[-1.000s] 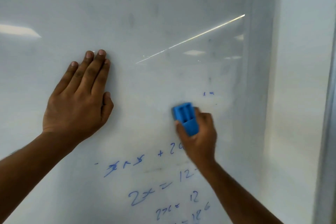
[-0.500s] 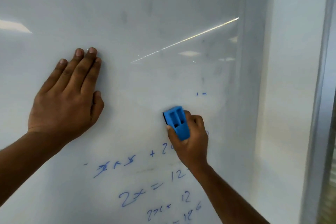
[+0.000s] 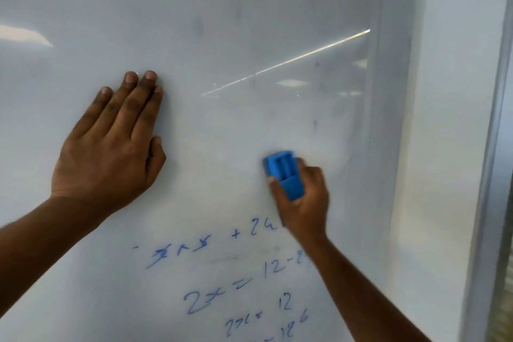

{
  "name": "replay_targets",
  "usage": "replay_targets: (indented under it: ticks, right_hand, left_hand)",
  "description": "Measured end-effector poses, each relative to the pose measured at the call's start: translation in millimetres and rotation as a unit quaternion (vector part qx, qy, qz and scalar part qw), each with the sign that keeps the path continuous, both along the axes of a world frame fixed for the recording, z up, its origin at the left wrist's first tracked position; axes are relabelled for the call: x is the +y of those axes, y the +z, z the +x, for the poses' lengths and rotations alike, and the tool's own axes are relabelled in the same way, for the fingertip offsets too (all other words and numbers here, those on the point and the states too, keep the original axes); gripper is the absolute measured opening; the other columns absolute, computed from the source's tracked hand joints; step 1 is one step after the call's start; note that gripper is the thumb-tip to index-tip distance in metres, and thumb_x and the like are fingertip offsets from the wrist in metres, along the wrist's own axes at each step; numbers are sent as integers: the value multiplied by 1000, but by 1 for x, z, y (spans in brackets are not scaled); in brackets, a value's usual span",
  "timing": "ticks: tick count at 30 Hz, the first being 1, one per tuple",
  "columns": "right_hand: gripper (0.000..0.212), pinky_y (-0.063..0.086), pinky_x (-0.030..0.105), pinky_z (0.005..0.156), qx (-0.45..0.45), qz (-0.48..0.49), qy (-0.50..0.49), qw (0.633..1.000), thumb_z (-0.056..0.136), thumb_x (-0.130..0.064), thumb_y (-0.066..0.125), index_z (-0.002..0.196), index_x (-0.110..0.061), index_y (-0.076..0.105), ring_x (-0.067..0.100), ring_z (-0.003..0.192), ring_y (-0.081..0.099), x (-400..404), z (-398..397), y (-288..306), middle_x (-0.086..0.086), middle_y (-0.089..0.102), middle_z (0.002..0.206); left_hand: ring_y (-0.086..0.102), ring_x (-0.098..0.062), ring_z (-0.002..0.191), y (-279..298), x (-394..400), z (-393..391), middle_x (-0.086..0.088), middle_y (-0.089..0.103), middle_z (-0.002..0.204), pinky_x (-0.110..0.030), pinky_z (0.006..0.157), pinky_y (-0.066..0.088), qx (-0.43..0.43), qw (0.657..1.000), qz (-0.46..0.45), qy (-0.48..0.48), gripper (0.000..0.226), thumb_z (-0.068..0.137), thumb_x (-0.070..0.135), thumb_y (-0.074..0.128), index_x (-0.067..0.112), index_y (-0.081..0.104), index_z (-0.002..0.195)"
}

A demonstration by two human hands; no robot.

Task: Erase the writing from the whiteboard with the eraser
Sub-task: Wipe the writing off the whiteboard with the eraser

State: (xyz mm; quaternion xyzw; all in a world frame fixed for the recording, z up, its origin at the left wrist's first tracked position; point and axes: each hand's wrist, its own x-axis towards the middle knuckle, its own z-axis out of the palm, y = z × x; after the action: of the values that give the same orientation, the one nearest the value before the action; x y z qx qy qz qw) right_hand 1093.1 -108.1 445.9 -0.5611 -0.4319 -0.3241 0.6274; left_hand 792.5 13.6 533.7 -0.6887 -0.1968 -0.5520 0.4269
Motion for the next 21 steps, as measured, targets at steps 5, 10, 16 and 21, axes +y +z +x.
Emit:
replay_targets:
  ticks: [5,10,16,21]
  right_hand:
    - [39,61,51,83,359,102,10,928,90,-52,70,104,-16,70,28,90,71,-16,68,44,6,72,97]
    - [65,54,16,69,116,30,-15,993,83,-77,58,122,-25,62,5,81,60,9,-8,9,-5,55,95]
    - [36,61,43,73,273,95,11,957,85,-55,72,84,-19,67,23,73,65,-18,63,74,1,63,79]
    - [52,59,41,85,199,73,-39,976,84,-63,68,114,-20,70,28,90,68,5,15,97,7,66,99]
  left_hand:
    - [21,-33,166,-1,0,0,-16,20,179,-51,136,19,1,1000,-7,-1,66,110,25,34,0,25,170]
    - [21,-33,166,0,3,1,-16,20,179,-52,136,19,1,1000,2,0,66,109,25,35,0,25,170]
    - [19,-32,167,-1,0,2,-16,19,180,-47,137,13,3,1000,-18,1,67,109,26,34,0,24,170]
    - [21,-33,166,0,1,1,-17,20,179,-48,137,14,-1,1000,-14,4,66,109,25,34,-1,26,169]
